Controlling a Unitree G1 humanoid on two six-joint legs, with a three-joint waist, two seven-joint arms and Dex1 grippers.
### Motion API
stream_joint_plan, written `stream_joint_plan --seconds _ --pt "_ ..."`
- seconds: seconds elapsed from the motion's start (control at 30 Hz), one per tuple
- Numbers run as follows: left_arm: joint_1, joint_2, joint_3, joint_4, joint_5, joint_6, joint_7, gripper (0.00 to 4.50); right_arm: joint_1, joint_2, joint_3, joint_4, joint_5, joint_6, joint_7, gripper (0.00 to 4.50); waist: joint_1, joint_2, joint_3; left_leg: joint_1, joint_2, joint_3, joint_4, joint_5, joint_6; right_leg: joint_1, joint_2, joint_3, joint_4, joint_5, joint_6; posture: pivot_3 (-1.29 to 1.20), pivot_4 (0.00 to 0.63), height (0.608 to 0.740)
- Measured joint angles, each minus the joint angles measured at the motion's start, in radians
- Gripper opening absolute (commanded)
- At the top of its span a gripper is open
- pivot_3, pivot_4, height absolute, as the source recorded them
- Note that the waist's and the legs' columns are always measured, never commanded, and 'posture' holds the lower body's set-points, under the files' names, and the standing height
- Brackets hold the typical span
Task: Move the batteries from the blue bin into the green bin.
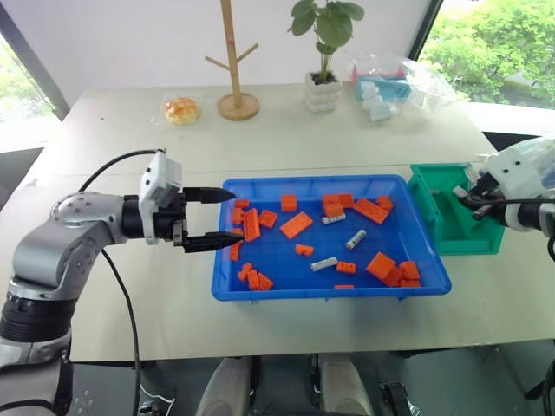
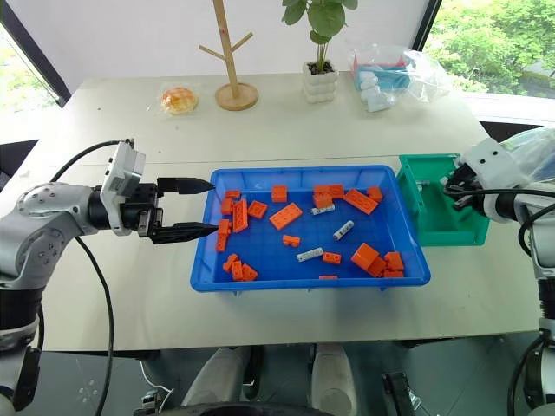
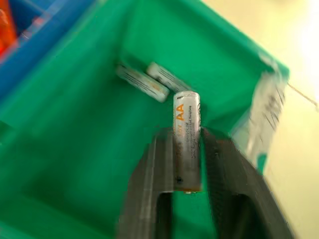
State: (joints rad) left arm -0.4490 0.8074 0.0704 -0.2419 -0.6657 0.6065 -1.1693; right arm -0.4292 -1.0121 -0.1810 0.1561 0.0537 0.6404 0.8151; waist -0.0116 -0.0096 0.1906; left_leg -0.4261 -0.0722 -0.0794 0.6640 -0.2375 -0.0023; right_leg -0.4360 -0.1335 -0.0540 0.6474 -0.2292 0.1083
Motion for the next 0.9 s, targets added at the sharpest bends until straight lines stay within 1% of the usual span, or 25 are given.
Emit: stream_joint_plan --seconds 0.07,0.2,0.3,0.4,0.5,0.57,0.7,0.8,0.9 --pt "-0.007 0.0 0.0 0.0 0.0 0.001 0.0 4.5 -0.005 0.0 0.0 0.0 0.002 -0.018 -0.003 3.57 0.0 0.0 0.0 0.0 0.0 0.0 0.0 0.0 0.0 0.0 0.0 0.0 0.0 0.0 0.0 0.0 0.15 0.693" --pt "-0.013 0.001 0.001 -0.001 -0.003 0.008 0.0 4.5 -0.079 0.001 0.011 0.002 0.044 -0.028 0.033 3.57 -0.003 0.0 0.0 0.0 0.0 0.001 0.0 0.0 0.0 0.0 0.0 0.0 0.0 0.0 0.0 0.0 0.15 0.693" --pt "-0.014 0.001 0.001 -0.005 -0.003 0.014 0.0 4.5 -0.163 0.017 0.029 -0.058 0.11 -0.025 0.103 3.57 -0.004 0.0 0.0 0.0 0.001 0.0 0.0 0.0 0.0 0.0 0.001 0.0 0.0 0.0 0.0 0.0 0.15 0.693" --pt "-0.015 0.001 0.0 -0.007 -0.003 0.014 0.0 4.5 -0.222 0.061 0.092 -0.181 0.179 -0.012 0.183 3.57 -0.002 0.0 0.0 0.0 0.001 -0.001 0.0 0.0 0.0 0.0 0.001 0.0 0.0 0.0 0.0 0.0 0.15 0.693" --pt "-0.018 -0.001 0.0 -0.008 -0.003 0.015 0.002 4.5 -0.222 0.091 0.223 -0.28 0.214 -0.026 0.284 3.57 0.004 0.0 0.001 0.0 0.0 -0.002 0.0 0.0 0.0 0.001 0.001 -0.001 -0.001 0.0 0.0 0.0 0.15 0.693" --pt "-0.018 -0.002 0.0 -0.008 -0.002 0.015 0.003 4.5 -0.206 0.092 0.294 -0.312 0.212 -0.052 0.338 3.57 0.011 -0.001 0.001 0.0 0.0 -0.002 0.0 0.0 0.0 0.001 0.0 -0.001 -0.002 0.0 0.001 0.0 0.15 0.693" --pt "-0.032 -0.004 -0.004 -0.009 -0.002 0.015 0.005 4.5 -0.179 0.091 0.429 -0.328 0.161 -0.144 0.427 3.57 0.016 -0.001 0.001 0.0 0.0 -0.002 0.0 0.0 0.0 0.001 0.0 -0.001 -0.002 0.0 0.001 0.0 0.15 0.693" --pt "-0.033 -0.004 -0.004 -0.009 -0.002 0.015 0.006 4.5 -0.167 0.091 0.487 -0.313 0.124 -0.203 0.467 3.57 0.017 -0.001 0.001 0.0 0.0 -0.002 0.0 0.0 0.0 0.001 0.0 -0.001 -0.002 0.0 0.001 0.0 0.15 0.693" --pt "-0.033 -0.003 -0.004 -0.009 -0.002 0.015 0.01 4.5 -0.164 0.091 0.506 -0.293 0.104 -0.241 0.494 3.57 0.018 -0.001 0.001 0.0 0.0 -0.002 0.0 0.0 0.0 0.001 0.0 -0.001 -0.002 0.0 0.001 0.0 0.15 0.693"
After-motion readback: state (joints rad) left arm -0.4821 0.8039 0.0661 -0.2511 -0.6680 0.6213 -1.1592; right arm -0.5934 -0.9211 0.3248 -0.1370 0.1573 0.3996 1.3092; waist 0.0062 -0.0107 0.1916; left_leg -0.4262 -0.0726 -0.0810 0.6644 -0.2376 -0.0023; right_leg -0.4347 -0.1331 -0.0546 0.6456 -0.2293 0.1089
